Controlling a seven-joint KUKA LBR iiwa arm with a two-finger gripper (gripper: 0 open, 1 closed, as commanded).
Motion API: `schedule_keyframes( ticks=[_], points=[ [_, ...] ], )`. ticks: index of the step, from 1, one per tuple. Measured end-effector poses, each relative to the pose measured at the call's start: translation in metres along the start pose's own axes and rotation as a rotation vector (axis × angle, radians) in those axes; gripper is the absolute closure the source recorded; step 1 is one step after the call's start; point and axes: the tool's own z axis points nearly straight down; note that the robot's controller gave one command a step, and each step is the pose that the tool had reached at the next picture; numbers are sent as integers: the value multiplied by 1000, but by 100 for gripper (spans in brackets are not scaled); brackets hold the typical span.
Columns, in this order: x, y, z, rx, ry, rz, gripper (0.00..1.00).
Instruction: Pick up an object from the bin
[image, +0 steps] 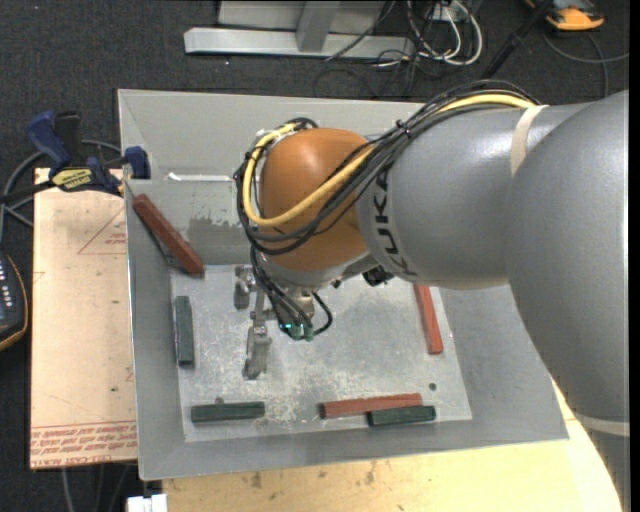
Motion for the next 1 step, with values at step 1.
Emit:
schedule_keyframes(
  ticks=[1],
  points=[
    [62,-41,98,-2,-19,-193,0]
  ],
)
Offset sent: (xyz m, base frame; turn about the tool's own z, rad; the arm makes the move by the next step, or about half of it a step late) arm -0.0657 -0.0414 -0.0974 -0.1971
